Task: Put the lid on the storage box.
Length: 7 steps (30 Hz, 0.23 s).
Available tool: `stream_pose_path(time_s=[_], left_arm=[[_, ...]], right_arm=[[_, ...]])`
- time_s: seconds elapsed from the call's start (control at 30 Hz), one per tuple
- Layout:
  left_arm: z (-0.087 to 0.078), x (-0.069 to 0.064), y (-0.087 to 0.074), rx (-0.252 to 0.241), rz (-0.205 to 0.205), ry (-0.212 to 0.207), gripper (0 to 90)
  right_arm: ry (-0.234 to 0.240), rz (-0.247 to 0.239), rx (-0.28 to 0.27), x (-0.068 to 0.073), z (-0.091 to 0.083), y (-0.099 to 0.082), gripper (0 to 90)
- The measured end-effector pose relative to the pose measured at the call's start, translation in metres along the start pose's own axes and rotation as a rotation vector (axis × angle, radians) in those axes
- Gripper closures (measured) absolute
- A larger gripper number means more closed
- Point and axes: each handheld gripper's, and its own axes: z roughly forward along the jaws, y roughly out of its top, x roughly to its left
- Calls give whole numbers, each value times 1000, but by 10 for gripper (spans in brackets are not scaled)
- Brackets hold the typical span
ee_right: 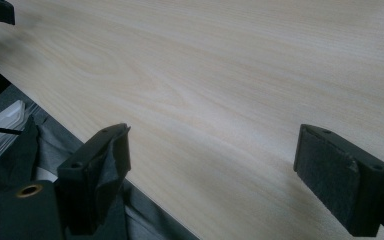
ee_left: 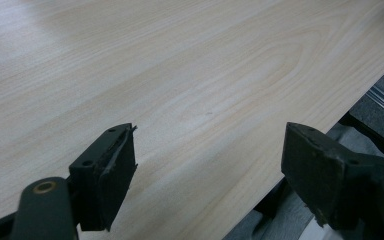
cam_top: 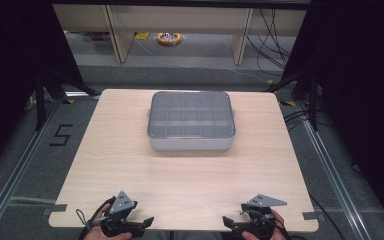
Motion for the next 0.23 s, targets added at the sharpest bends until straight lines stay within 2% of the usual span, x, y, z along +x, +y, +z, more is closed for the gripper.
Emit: stream_pose_path(time_s=[0.1,0.13,0.23], left_arm=[[-1,0,0,5,1,-7,212],[0,0,0,1,1,0,212],[0,0,0,1,-2,-1,213]], right_arm=[[-18,4,6,0,1,0,161],[-8,-7,3,-1,1,0,161],[7,1,1,0,0,0,161]])
